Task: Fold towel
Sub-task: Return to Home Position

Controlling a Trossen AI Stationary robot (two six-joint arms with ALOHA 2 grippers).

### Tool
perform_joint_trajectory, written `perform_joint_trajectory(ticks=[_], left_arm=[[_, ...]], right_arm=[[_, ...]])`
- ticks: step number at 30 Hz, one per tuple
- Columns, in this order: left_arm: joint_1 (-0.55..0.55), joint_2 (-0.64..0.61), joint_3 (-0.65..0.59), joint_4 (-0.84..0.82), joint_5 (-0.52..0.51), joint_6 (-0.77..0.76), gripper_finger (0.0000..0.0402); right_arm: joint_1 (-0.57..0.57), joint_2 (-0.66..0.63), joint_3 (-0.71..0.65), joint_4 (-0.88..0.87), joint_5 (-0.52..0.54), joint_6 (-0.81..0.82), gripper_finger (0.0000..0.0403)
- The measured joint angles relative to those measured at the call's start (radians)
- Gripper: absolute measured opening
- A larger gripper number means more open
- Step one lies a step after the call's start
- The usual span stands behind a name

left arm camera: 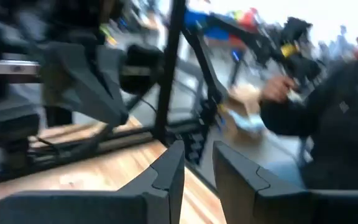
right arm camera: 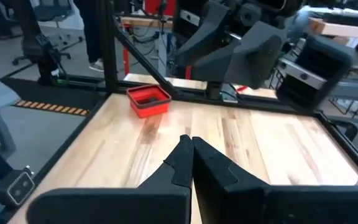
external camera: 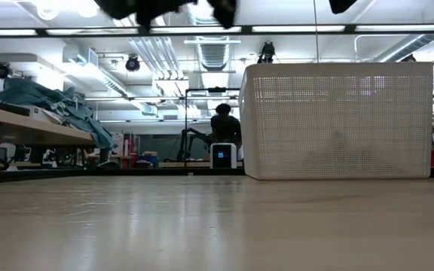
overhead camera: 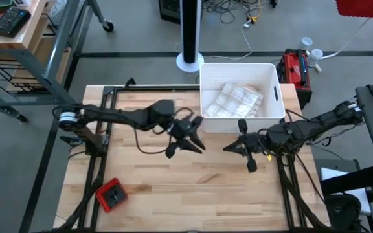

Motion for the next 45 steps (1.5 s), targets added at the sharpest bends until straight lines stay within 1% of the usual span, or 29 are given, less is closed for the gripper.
perform_joint_trajectory(ticks=[2,4,6,8,9,11,14,16,18,21,24,26,29,33,36,38,40,43,45], left_arm=[[-0.008,-0.061,-0.128,0.149,-0.059,-0.075,0.0075],[-0.021,-0.147,-0.241,0.25,-0.114,-0.125,0.0075],[-0.043,-0.258,-0.339,0.299,-0.197,-0.14,0.0075],[-0.07,-0.367,-0.425,0.301,-0.295,-0.125,0.0075],[-0.081,-0.413,-0.464,0.278,-0.326,-0.109,0.0075],[-0.097,-0.524,-0.543,0.205,-0.342,-0.065,0.0075],[-0.104,-0.73,-0.652,0.14,-0.342,-0.014,0.0075],[-0.102,-0.872,-0.731,0.073,-0.383,-0.009,0.0075],[-0.1,-1.001,-0.801,0.027,-0.427,-0.009,0.0075],[-0.103,-1.183,-0.876,-0.017,-0.461,-0.019,0.0075],[-0.102,-1.312,-0.923,-0.138,-0.511,0.026,0.0075],[-0.102,-1.365,-0.951,-0.214,-0.519,0.052,0.0074],[-0.103,-1.425,-0.981,-0.262,-0.512,0.113,0.0071],[-0.103,-1.466,-1.026,-0.304,-0.506,0.191,0.0044],[-0.102,-1.481,-1.052,-0.308,-0.508,0.202,0.0015],[-0.102,-1.488,-1.072,-0.301,-0.509,0.202,0.0004],[-0.102,-1.495,-1.094,-0.303,-0.537,0.192,0.0006],[-0.102,-1.499,-1.115,-0.298,-0.614,0.185,0.0011],[-0.101,-1.502,-1.132,-0.292,-0.613,0.196,0.0008]], right_arm=[[0.0,-0.001,-0.008,-0.001,0.007,0.006,0.0],[0.0,-0.006,-0.013,-0.003,0.007,0.024,0.0],[0.0,-0.007,-0.013,0.001,0.007,0.034,0.0],[0.0,-0.004,-0.014,0.0,0.007,0.045,0.0],[0.0,-0.004,-0.014,-0.002,0.007,0.045,0.0],[0.0,-0.003,-0.015,0.0,0.007,0.044,0.0],[0.0,-0.003,-0.016,0.001,0.007,0.019,0.0],[0.005,-0.014,-0.017,-0.002,0.016,0.001,0.0],[0.015,-0.041,-0.017,-0.003,0.025,-0.021,0.0],[0.037,-0.103,-0.017,-0.001,0.045,-0.054,0.0],[0.047,-0.172,-0.022,-0.008,0.048,-0.087,0.0],[0.054,-0.224,-0.035,-0.04,0.051,-0.095,0.0],[0.055,-0.297,-0.075,-0.055,0.054,-0.085,0.0],[0.055,-0.381,-0.159,-0.043,0.105,-0.073,0.0],[0.054,-0.408,-0.248,0.059,0.111,-0.074,0.0],[0.054,-0.419,-0.307,0.131,0.112,-0.094,0.0],[0.054,-0.429,-0.361,0.176,0.141,-0.115,0.0],[0.054,-0.443,-0.439,0.274,0.181,-0.14,0.0],[0.054,-0.454,-0.486,0.324,0.178,-0.151,0.0]])
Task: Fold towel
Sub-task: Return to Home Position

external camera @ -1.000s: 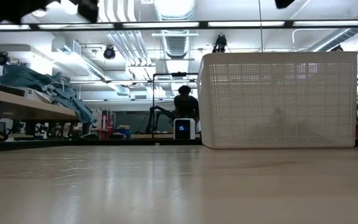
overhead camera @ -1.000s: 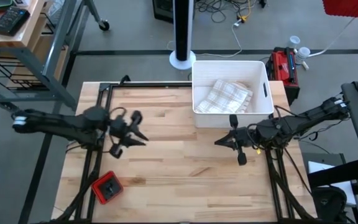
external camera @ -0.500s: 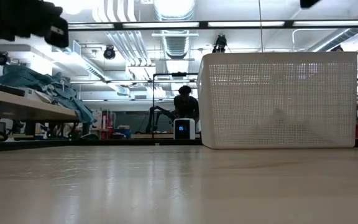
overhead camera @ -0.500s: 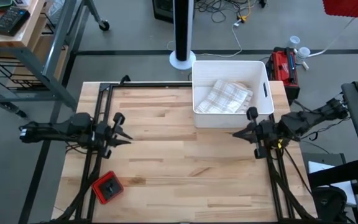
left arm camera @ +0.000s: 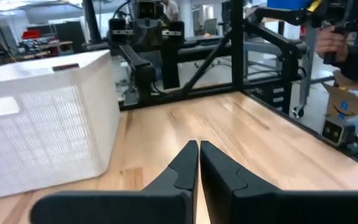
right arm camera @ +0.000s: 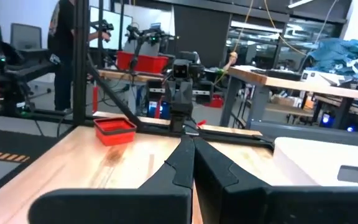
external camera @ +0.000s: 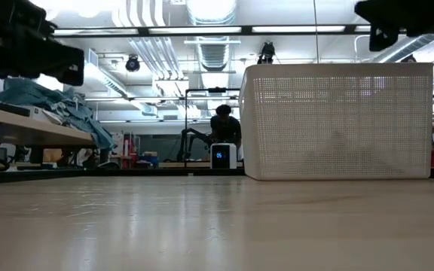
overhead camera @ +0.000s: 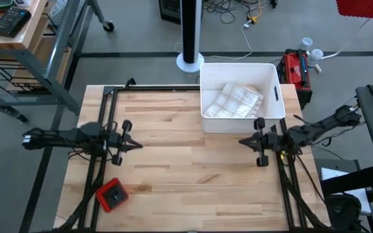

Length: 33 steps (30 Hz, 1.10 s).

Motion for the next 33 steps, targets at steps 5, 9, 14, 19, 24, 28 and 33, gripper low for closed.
perform_joint_trajectory(ticks=[5,9,14,19,24,28,33], left_arm=[[-0.001,-0.02,-0.038,-0.012,-0.001,-0.007,0.0001],[-0.001,-0.048,-0.054,0.047,-0.02,-0.019,0.0001],[0.0,-0.075,-0.082,0.072,-0.141,-0.013,0.0],[0.0,-0.089,-0.11,0.045,-0.158,0.038,0.0],[0.002,-0.078,-0.11,0.012,-0.168,0.1,0.0],[0.002,-0.058,-0.107,0.047,-0.153,0.069,0.0],[0.002,-0.034,-0.085,0.054,-0.155,0.066,0.0]], right_arm=[[0.0,-0.106,-0.076,0.016,-0.007,0.025,0.0],[0.0,-0.258,-0.077,-0.03,-0.052,0.006,0.0],[0.0,-0.346,-0.066,-0.091,0.036,-0.042,0.0],[0.0,-0.33,-0.076,-0.152,-0.016,-0.032,0.0],[0.0,-0.33,-0.097,-0.292,-0.013,0.058,0.0],[0.0,-0.331,-0.117,-0.256,0.013,0.106,0.0],[0.0,-0.33,-0.123,-0.256,-0.008,0.07,0.0]])
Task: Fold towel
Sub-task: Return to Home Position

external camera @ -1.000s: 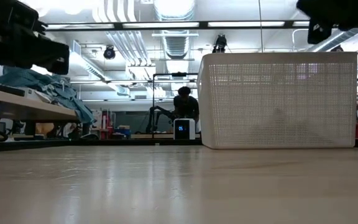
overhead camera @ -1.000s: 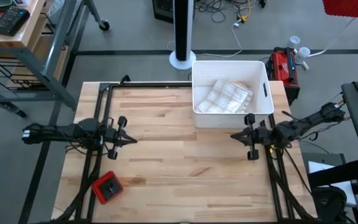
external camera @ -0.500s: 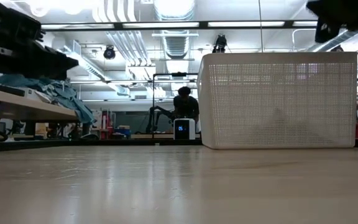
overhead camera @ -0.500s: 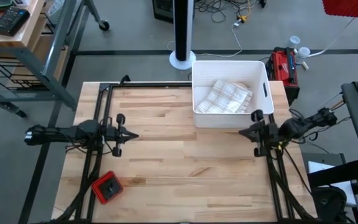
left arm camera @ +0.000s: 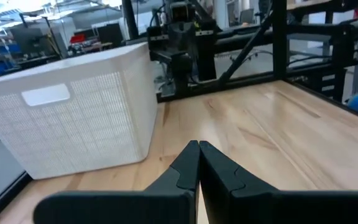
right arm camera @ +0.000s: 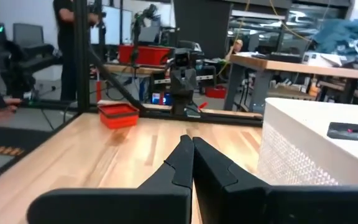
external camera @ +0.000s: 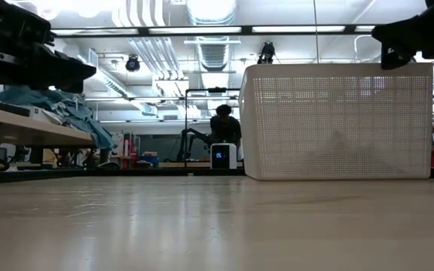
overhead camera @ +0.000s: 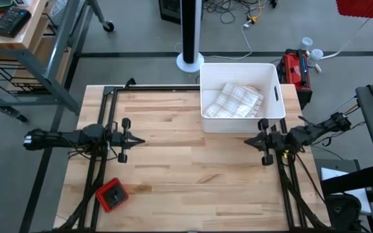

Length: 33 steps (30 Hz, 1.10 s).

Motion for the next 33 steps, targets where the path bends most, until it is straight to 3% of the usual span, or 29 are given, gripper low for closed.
perform_joint_trajectory(ticks=[8,16,33], left_arm=[[0.0,0.042,0.0,-0.001,0.0,0.007,0.0],[0.0,0.092,0.0,-0.001,0.0,0.007,0.0],[0.0,0.212,0.0,0.0,0.0,0.007,0.0]], right_arm=[[0.0,0.003,-0.05,-0.007,-0.043,-0.075,0.0],[0.0,0.023,-0.079,-0.039,-0.044,0.169,0.0],[0.0,0.049,-0.08,-0.053,-0.044,0.144,0.0]])
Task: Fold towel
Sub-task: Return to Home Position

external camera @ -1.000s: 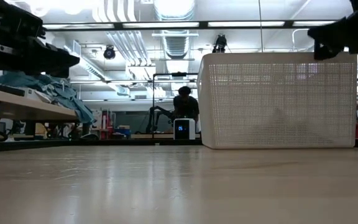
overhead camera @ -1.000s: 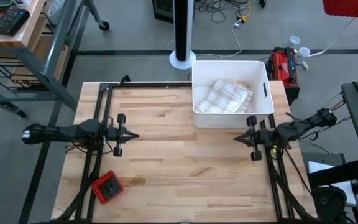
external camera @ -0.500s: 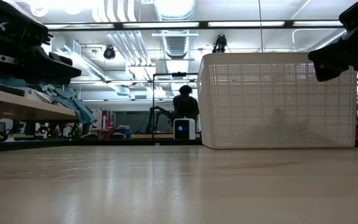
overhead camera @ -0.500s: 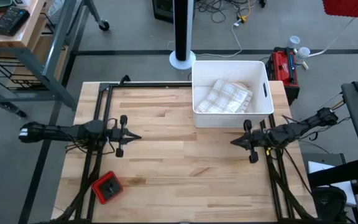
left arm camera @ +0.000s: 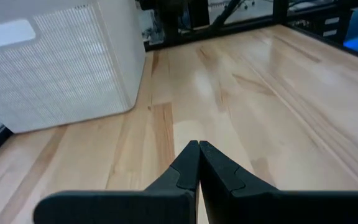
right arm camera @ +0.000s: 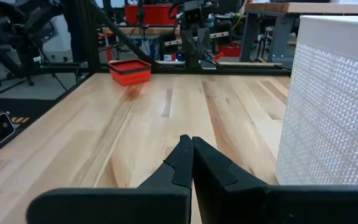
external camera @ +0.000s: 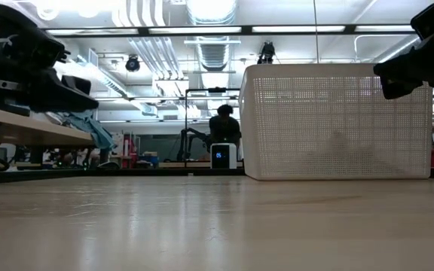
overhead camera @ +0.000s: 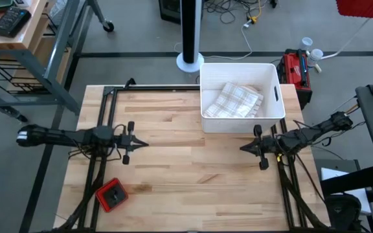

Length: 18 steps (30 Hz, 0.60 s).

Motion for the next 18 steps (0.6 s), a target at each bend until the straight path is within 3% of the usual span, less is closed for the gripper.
perform_joint_trajectory(ticks=[18], left_arm=[[0.0,0.1,0.0,0.0,0.0,0.0,0.0]], right_arm=[[0.0,0.0,0.0,0.0,0.0,0.0,0.0]])
